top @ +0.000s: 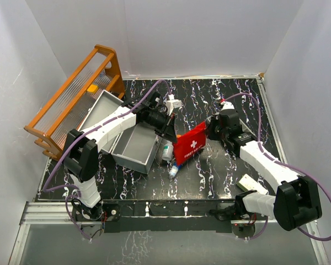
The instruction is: Organize the medicine kit
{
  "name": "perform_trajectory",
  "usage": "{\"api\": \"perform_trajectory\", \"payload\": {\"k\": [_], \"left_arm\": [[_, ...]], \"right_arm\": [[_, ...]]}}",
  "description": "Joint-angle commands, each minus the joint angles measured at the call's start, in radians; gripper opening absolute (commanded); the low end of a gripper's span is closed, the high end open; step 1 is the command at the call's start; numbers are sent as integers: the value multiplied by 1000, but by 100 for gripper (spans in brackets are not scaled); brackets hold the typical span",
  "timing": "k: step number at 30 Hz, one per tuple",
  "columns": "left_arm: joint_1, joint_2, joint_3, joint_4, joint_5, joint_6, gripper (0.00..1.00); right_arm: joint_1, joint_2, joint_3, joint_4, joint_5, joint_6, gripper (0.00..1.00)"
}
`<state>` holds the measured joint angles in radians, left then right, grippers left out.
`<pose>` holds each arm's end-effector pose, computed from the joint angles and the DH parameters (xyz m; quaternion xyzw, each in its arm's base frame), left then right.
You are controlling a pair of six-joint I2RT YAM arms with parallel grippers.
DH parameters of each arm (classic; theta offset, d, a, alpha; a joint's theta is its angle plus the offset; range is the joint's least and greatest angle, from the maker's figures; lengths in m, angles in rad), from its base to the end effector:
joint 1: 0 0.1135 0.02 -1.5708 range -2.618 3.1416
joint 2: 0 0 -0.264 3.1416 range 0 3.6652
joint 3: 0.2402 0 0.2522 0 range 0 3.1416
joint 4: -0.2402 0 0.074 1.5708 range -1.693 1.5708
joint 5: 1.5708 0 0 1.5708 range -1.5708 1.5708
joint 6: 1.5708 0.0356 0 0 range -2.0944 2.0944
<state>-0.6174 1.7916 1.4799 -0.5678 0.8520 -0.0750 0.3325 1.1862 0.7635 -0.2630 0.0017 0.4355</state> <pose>0.3037 -0.2485 0.2780 0.3644 0.7879 -0.4704 0.1583 0.2399 0.0828 0.2430 0.0469 0.9024 0.1597 0.3973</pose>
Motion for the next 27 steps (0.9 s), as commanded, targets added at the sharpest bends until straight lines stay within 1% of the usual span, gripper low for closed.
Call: {"api": "perform_trajectory", "payload": {"k": [1, 5, 15, 17, 21, 24, 27], "left_arm": [[2, -76, 43, -72, 90, 41, 0], [2, -78, 52, -79, 99, 51, 0], [2, -81, 55, -80, 107, 50, 0], [2, -77, 58, -70, 108, 37, 0], [2, -67, 79, -70, 115, 27, 0], [2, -69, 88, -74, 123, 32, 0], [1, -77, 87, -80, 130, 41, 0]], "right_arm": [[-62, 3, 48, 18, -41, -23, 0], [-77, 9, 56, 8, -88, -3, 0], [-91, 48, 163, -163, -89, 57, 0], [-93, 50, 178, -174, -95, 44, 1], [-94, 41, 193, -181, -105, -6, 6], [-96, 33, 187, -184, -102, -46, 6], [-96, 29, 172, -186, -61, -68, 5]]}}
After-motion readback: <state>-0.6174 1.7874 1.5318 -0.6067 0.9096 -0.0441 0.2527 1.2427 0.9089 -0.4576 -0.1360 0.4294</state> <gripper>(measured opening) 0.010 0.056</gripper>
